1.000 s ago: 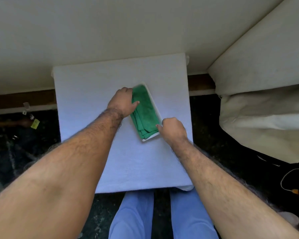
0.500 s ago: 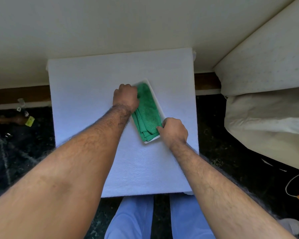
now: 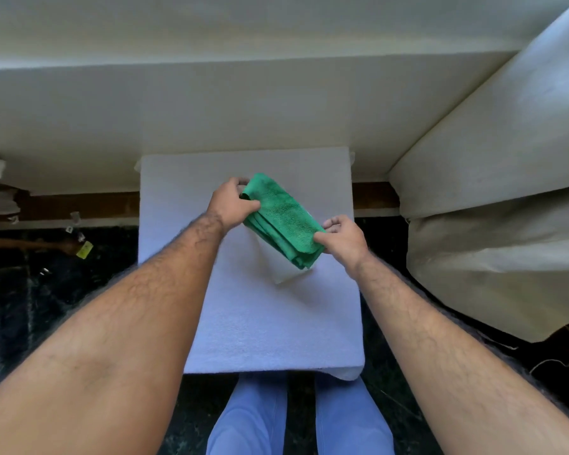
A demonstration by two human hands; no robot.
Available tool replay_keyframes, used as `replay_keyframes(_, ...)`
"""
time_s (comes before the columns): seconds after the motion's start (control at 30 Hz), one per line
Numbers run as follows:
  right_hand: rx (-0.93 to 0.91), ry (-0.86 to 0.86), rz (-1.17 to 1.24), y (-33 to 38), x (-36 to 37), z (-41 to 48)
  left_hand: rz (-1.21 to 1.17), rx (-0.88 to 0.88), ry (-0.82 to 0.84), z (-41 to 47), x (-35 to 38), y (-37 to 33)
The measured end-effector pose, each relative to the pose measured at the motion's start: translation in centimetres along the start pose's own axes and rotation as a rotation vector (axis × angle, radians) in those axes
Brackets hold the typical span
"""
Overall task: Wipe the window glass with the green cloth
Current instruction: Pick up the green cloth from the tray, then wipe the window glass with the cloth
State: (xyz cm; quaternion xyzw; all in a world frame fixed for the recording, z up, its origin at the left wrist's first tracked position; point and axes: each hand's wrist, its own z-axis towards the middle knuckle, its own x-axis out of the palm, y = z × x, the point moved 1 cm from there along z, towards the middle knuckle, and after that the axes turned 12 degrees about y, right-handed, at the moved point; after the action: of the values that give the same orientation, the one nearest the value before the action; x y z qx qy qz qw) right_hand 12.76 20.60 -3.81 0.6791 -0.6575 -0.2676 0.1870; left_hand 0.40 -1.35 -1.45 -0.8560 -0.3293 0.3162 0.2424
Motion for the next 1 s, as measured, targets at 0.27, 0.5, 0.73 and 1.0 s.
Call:
replay_keyframes(0.27,-0.169,-0.018,-0.111,10.8,-5.0,-8.4,-0.145,0.165,0.093,-7.6,-5.8,-9.3)
replay_keyframes(0.5,-0.392,-0.099,0.020,21.4,-9.3,-16.7,-0.309,0.294,0.097,-14.0,-11.7,-19.8)
replay_keyframes(0.73,-0.559,-0.107,-0.009,31.9,-13.0,-25.4,-0.323,0.456,0.082,-21.0,-17.5,-29.9)
replay_keyframes(1.0,-0.770,-0.203,-0.048,42.6,-16.8,-34.6,-0.407,0.715,0.034,-28.8,-23.3,-41.3)
